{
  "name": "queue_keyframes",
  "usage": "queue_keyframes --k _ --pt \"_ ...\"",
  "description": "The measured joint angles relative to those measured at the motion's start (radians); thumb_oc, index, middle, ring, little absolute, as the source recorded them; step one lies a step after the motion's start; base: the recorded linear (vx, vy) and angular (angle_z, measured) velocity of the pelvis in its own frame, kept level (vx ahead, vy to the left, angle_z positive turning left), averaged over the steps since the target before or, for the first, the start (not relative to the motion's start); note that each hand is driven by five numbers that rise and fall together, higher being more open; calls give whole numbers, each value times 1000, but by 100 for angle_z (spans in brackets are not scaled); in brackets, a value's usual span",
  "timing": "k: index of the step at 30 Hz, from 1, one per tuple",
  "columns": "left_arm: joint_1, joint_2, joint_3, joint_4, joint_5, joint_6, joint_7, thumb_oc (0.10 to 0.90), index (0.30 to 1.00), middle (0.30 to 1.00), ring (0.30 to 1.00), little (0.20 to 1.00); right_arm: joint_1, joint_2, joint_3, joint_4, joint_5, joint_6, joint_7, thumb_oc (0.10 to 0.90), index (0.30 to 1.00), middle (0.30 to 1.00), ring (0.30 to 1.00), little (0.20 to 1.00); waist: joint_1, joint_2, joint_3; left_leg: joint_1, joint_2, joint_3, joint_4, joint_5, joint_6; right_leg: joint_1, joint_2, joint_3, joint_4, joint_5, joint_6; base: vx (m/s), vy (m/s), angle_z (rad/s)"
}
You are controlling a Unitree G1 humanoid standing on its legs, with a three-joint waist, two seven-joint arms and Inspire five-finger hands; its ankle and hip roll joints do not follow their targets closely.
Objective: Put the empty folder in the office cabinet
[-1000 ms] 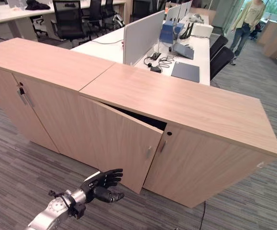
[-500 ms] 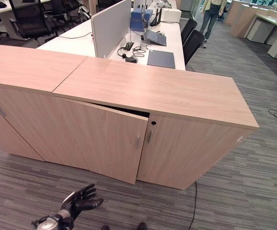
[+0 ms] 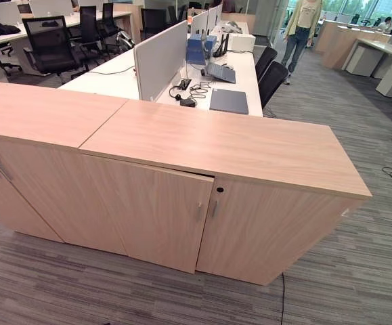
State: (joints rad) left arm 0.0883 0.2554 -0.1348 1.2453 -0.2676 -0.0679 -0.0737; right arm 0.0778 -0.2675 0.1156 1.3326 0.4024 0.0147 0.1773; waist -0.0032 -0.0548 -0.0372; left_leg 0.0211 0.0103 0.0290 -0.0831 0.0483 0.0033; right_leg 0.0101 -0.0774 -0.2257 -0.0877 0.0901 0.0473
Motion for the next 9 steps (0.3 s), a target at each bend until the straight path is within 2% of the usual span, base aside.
queue_keyframes --k 3,9 --pt "0 0 -24 0 24 -5 12 800 900 900 900 900 6 5 9 0 -2 -5 -10 800 900 900 900 900 -22 3 -1 -1 1 1 0 -1 -1 -1 -2 0 -1 0 -2 -4 25 0" --pt "-27 -1 -131 -39 101 -4 24 800 900 900 900 900 3 -10 33 -3 -10 -8 -20 800 900 900 900 900 -26 20 -15 -2 6 11 -1 -1 -3 -7 0 15 -6 0 -5 -10 24 -6"
